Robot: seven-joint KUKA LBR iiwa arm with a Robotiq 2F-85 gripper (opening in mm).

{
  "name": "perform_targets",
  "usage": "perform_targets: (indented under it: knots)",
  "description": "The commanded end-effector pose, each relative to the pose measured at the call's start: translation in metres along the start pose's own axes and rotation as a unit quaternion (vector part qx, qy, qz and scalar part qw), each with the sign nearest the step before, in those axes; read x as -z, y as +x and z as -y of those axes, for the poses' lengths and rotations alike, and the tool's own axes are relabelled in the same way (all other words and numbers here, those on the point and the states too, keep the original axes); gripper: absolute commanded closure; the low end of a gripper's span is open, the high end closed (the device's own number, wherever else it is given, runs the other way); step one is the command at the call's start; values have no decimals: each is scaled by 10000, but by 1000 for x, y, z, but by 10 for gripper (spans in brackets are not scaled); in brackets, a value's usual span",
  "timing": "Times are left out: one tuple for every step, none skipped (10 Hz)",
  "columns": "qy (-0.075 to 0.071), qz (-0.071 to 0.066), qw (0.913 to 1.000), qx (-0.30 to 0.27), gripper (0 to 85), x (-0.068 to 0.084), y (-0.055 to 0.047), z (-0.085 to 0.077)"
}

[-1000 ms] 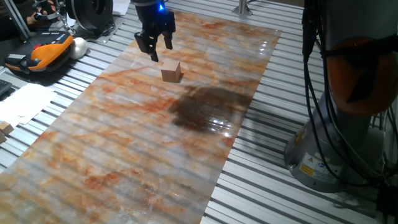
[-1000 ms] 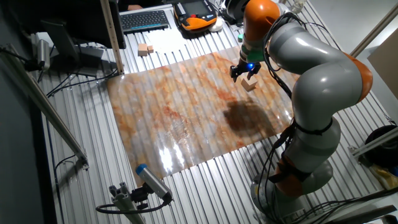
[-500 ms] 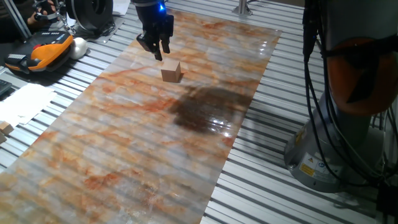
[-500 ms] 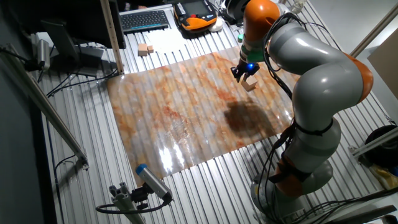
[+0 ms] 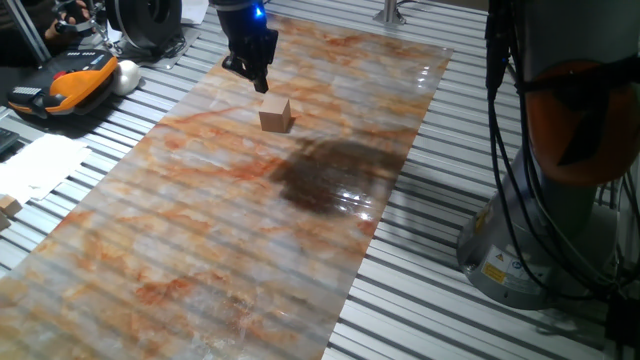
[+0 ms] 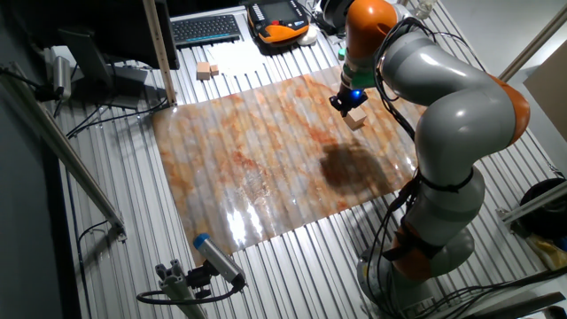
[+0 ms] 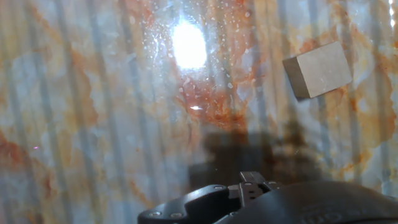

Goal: Use the gripper to push the small block from left to right

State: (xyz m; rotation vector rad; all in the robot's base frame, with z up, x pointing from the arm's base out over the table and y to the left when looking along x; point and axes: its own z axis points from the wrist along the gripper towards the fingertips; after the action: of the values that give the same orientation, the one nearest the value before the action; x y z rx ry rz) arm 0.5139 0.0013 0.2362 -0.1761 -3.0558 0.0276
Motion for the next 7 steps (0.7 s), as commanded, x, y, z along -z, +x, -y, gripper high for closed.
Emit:
perform_targets:
  knots:
    - [1,-14,10000,0,850,0,0,0]
    - [-1,-29,10000,-22,850,0,0,0]
    - [-12,-37,10000,-60,850,0,0,0]
    - [-17,-30,10000,-30,850,0,0,0]
    - [-29,-31,10000,-76,850,0,0,0]
    - [-73,192,9996,-202,850,0,0,0]
    - [-181,298,9991,-247,850,0,0,0]
